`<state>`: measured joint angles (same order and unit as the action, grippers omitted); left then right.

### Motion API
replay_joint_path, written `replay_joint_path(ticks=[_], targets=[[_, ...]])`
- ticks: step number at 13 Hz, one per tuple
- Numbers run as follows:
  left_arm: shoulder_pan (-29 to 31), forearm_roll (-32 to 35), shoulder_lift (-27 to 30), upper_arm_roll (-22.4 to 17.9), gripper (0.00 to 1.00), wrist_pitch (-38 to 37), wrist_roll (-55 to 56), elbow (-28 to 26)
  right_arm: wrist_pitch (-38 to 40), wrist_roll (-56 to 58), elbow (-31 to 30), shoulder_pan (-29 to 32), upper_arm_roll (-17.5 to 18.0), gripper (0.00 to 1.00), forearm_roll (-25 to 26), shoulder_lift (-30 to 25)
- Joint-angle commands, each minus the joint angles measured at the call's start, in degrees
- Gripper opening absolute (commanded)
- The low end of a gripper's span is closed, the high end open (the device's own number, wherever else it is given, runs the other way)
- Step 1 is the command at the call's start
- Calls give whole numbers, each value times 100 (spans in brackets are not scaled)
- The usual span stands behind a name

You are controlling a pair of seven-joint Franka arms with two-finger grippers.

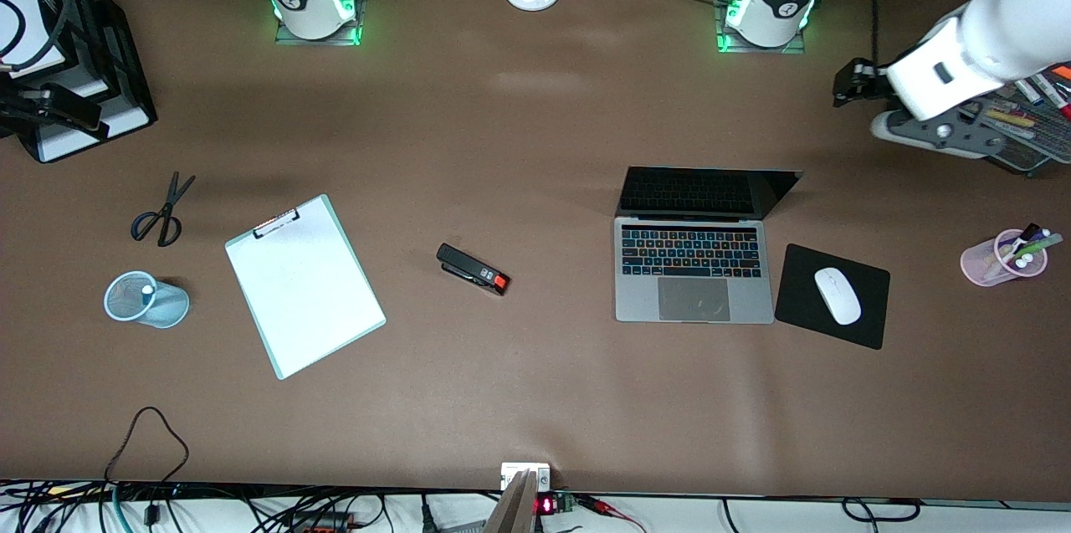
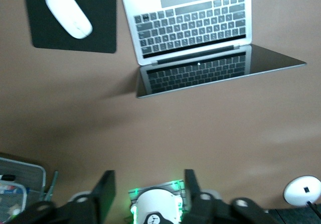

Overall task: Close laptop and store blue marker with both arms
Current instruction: 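Reach the left gripper toward the open laptop lid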

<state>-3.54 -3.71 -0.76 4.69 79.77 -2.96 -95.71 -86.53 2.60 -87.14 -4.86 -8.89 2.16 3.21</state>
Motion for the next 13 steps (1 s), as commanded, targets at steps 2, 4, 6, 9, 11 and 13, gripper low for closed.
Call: replay_joint_path(ticks=[2, 4, 6, 9, 11, 13], targets=[[-6, -209, -390, 294, 55, 676, 382, -568, -57, -49, -58, -33, -8, 100, -49, -66], [-6, -209, -337, 715, 46, 1362, 1109, -1201, -57, -49, -49, -24, -8, 100, -40, -66], [-6, -209, -354, 1095, 18, 1690, 1674, -1485, -57, -49, -49, -24, -8, 100, -49, -66], [12, -192, -486, 1096, 4, 1673, 1685, -1486, -49, -49, -49, -24, -8, 100, -49, -66], [-15, -174, -678, 1113, 2, 1777, 1702, -1486, -49, -49, -49, -24, -8, 100, -49, -66], [-15, -157, -924, 1131, 1, 2058, 1702, -1494, -49, -49, -49, -24, -8, 100, -49, -66]])
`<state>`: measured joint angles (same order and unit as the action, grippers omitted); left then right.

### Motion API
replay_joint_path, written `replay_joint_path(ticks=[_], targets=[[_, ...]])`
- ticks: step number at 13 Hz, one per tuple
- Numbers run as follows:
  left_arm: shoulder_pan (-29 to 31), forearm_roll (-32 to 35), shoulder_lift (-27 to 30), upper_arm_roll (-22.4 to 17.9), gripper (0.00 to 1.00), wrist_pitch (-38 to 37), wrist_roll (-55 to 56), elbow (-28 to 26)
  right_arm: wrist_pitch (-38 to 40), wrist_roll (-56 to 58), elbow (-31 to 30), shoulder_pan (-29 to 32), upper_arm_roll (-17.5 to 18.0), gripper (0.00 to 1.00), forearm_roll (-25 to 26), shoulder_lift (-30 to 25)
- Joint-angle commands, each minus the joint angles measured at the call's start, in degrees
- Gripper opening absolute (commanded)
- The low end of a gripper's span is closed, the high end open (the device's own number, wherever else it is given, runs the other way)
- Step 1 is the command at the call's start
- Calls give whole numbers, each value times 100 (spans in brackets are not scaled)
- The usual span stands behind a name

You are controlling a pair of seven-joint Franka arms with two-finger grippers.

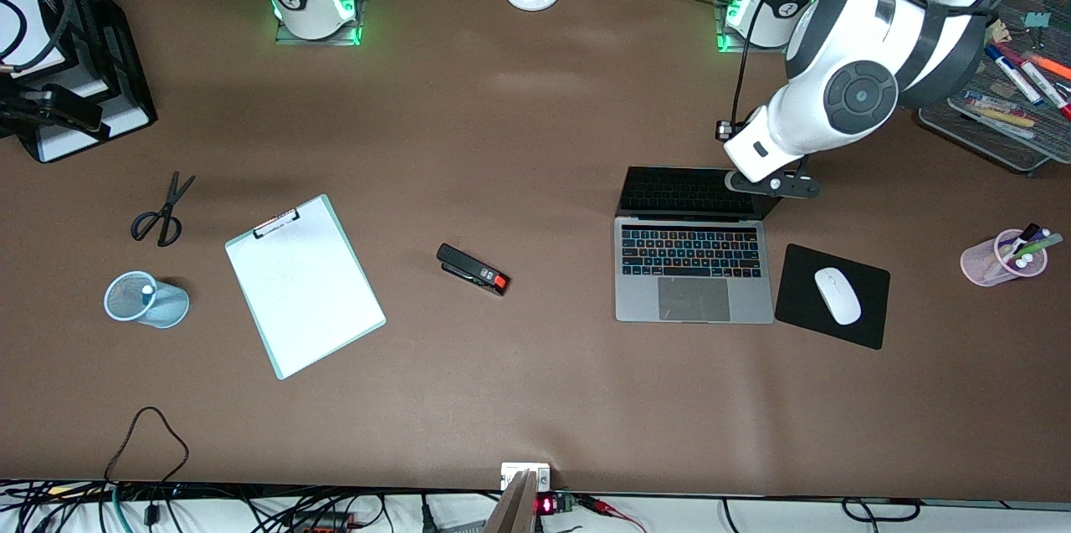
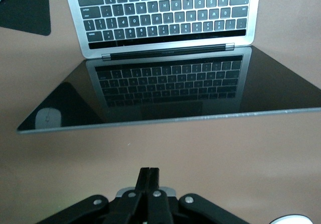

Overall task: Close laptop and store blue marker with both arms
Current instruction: 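Reach the left gripper toward the open laptop lid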

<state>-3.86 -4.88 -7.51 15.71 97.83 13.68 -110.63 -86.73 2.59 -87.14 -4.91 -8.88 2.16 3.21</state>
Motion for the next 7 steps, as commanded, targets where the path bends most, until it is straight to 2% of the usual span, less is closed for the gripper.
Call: replay_joint_path(ticks=[1, 3, 5, 7], targets=[[-9, -40, -329, 29, 1, 445, 39, -19, -37, -48, -58, -10, -17, 100, -49, -58], [-150, -5, -391, 20, 0, 884, 47, -194, -28, -48, -49, -1, -17, 100, -49, -66], [-159, 65, -401, 29, 0, 992, 47, -196, -37, -48, -49, -10, -17, 100, -49, -66], [-159, 503, -392, 29, 0, 1166, 47, -134, -37, -57, -49, -10, -17, 100, -58, -58]])
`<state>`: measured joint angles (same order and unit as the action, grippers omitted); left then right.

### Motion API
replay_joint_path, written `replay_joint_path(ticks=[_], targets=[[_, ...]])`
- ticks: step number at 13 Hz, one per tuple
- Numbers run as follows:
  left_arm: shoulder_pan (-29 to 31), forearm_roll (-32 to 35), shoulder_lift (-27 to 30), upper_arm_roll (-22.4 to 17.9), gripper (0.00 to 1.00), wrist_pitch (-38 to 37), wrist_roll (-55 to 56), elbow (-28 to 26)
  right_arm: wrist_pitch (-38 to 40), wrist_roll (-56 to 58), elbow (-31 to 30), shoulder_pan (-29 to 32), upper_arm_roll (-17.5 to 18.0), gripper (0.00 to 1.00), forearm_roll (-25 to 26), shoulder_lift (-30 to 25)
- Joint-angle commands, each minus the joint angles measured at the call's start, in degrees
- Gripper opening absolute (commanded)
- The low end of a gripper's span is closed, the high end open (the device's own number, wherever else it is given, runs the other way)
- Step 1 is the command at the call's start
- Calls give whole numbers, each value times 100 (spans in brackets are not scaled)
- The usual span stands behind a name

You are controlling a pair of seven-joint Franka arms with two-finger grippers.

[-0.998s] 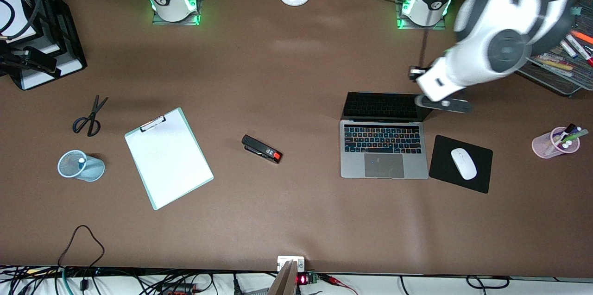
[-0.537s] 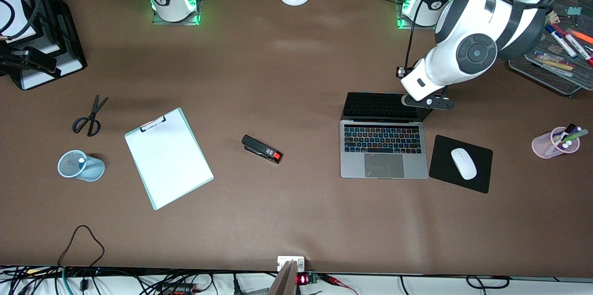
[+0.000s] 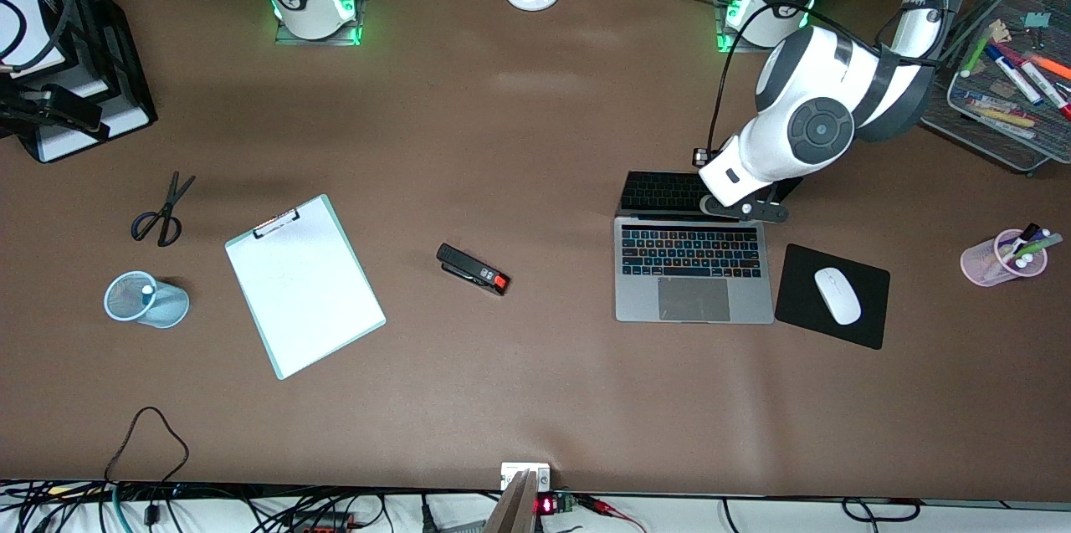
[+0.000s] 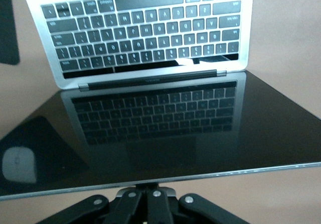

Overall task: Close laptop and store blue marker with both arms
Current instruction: 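Reach the left gripper toward the open laptop lid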

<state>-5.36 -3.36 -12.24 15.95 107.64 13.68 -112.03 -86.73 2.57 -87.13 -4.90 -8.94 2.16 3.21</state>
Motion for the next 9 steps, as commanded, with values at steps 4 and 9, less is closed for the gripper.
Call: replay_joint_path(ticks=[4, 9], targets=[[26, 451, -217, -39, 0, 968, 39, 32, -45, -55, -58, -11, -11, 100, -58, -66], [61, 732, -867, -56, 0, 1434, 39, 524, -63, -55, -58, -20, -11, 100, -67, -57]])
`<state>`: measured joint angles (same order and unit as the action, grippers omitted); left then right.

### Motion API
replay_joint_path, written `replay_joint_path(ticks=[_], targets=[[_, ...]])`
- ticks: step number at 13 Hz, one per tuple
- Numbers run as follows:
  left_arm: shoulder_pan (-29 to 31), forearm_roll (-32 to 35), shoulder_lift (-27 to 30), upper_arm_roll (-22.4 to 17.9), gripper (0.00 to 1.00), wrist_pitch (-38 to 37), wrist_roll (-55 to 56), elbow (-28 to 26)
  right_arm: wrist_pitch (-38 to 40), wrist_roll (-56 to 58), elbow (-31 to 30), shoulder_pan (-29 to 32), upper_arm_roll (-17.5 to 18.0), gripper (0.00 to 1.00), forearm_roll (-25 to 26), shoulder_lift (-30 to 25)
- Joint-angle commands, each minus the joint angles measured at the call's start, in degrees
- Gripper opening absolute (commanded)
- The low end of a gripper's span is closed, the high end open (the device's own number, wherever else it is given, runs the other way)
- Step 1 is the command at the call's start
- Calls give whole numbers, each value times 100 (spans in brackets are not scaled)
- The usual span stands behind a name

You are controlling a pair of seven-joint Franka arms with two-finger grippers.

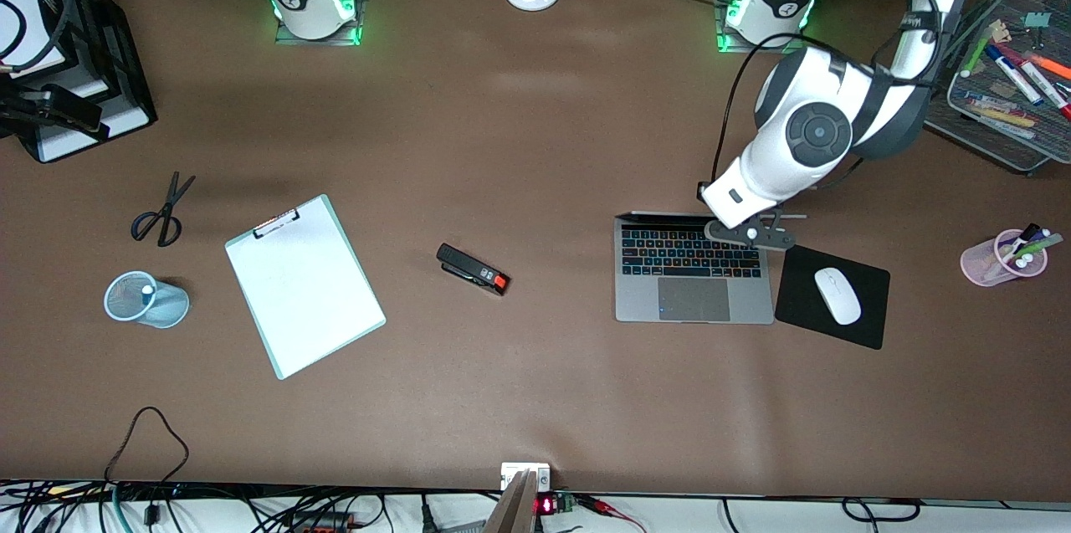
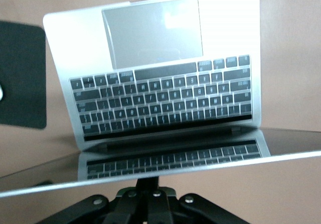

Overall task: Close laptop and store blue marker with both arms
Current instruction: 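Reach the left gripper toward the open laptop lid, then push the laptop lid down shut with the left gripper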

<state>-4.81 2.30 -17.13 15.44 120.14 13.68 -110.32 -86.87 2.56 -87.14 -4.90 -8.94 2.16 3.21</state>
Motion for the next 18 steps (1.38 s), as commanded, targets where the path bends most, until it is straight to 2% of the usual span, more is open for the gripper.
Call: replay_joint_path(ticks=[1, 4, 8, 11, 14, 18], targets=[[6, 165, -518, -14, 0, 342, 38, 397, -49, -54, -49, -19, -11, 100, -67, -58], [-3, 498, -974, -32, 0, 624, 21, 730, -49, -54, -49, -19, -11, 100, -67, -58], [-11, 561, -1599, -41, 0, 747, -14, 1293, -49, -62, -49, -19, -11, 100, -67, -58], [-29, 570, -1933, -49, 0, 1116, -41, 1329, -49, -63, -49, -11, -11, 100, -67, -58], [-11, 1331, -2180, -49, 0, 1258, -14, 1338, -137, -124, -49, -19, -11, 100, -76, -49], [-11, 1457, -2251, -41, 0, 1425, 21, 1320, -67, -133, -58, -28, -11, 100, -76, 3]])
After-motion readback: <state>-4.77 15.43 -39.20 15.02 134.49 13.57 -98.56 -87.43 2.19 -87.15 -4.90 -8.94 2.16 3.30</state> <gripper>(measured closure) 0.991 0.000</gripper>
